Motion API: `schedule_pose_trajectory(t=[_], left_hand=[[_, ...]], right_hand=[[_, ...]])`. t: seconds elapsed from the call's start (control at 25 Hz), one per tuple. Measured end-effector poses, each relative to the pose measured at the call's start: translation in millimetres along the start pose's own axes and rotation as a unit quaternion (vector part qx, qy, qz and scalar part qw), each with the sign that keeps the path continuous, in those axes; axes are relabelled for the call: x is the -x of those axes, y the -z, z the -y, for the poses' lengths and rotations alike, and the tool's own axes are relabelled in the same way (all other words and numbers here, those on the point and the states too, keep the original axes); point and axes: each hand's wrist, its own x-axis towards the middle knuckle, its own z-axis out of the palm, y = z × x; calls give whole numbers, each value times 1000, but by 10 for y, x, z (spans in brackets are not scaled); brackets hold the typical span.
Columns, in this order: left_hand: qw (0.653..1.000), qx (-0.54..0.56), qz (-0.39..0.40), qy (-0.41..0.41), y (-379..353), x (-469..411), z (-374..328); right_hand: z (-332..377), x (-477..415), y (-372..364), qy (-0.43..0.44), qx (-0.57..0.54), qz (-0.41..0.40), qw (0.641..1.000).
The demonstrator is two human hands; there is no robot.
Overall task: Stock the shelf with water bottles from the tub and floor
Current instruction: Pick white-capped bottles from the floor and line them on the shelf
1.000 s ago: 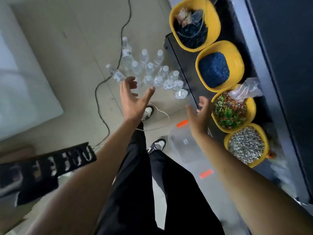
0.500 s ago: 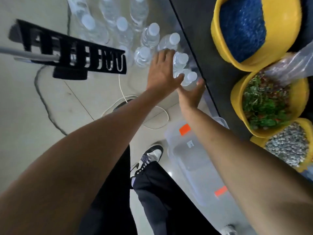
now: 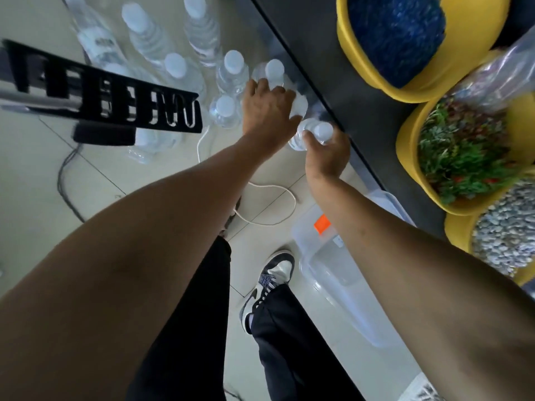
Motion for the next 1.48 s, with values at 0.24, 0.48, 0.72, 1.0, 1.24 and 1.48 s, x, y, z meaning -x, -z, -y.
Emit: schedule_pose_trajectory(t=[0.24,0.48,0.72,1.0,1.24,1.48], left_hand=[[994,95,-60,-16,620,167,-160],[967,246,-65,-7,2025,574,-615],[916,324,-226,-66,3798,1217,-1133],[879,359,-294,-111,5988,1835,-2061],[829,374,-355,-215,7439,2237,-2905],[818,425,-299,-248,8254,1964,-3654]], right_hand=[[424,250,575,30,-28,-12,999],[1257,788,1649,146,-56,-61,986],[2331,1590,2935,231,-116,-56,964],[3788,2504,4692,302,-162,-96,934],[4623,2926,6279,376,-169,-110,905],[5172,2713,7433,364,-154,-125,910]])
